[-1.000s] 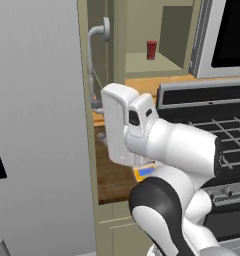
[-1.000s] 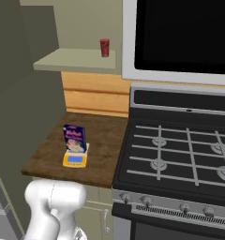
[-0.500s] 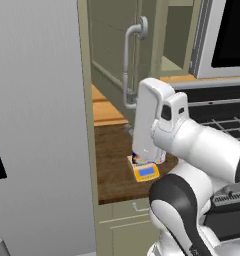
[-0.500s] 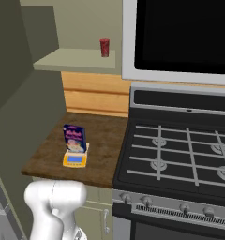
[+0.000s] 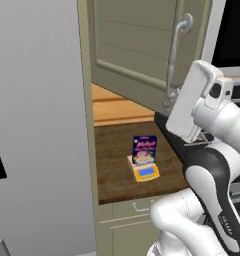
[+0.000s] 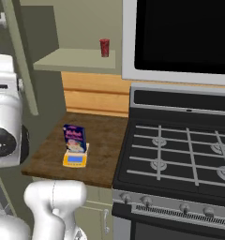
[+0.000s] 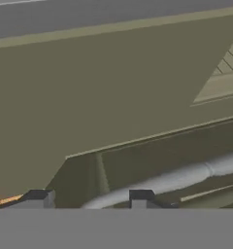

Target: Pick the cereal and place it on the digital scale for weighing, and close the cabinet.

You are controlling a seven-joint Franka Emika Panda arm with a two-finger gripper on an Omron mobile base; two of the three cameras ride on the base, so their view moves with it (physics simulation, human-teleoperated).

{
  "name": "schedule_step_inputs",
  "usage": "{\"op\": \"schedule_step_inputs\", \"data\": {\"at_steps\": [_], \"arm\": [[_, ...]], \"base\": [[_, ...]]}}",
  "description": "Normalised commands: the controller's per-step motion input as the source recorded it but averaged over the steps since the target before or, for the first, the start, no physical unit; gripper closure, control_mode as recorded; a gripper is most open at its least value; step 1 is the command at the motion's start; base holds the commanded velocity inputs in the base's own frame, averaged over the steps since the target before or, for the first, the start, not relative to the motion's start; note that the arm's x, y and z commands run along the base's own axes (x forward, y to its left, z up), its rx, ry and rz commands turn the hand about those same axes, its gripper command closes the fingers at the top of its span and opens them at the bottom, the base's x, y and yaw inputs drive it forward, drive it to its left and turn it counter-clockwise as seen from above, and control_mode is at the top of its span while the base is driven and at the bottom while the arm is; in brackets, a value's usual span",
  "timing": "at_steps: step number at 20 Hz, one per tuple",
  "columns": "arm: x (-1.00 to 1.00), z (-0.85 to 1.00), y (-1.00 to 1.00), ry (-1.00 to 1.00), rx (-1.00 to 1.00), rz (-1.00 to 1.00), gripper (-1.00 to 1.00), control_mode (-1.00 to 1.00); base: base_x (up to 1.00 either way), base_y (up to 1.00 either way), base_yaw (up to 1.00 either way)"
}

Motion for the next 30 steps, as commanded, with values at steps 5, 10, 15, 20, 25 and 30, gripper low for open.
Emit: {"op": "schedule_step_inputs", "data": {"at_steps": [5,10,15,20,25,30], "arm": [[0.98,0.0,-0.89,0.0,0.18,-0.01,-1.0,-1.0],[1.0,-0.06,-0.62,0.0,0.17,0.0,-1.0,-1.0],[1.0,-0.14,-0.24,-0.01,0.13,0.0,-1.0,-1.0],[1.0,-0.08,-0.01,-0.01,0.04,0.0,-1.0,-1.0],[1.0,-0.01,0.0,0.0,0.0,0.0,-1.0,-1.0],[1.0,0.0,0.0,0.0,0.0,0.0,-1.0,-1.0]], "base": [[0.0,0.0,0.0],[0.0,0.0,0.0],[0.0,0.0,0.0],[0.0,0.0,0.0],[0.0,0.0,0.0],[0.0,0.0,0.0]]}}
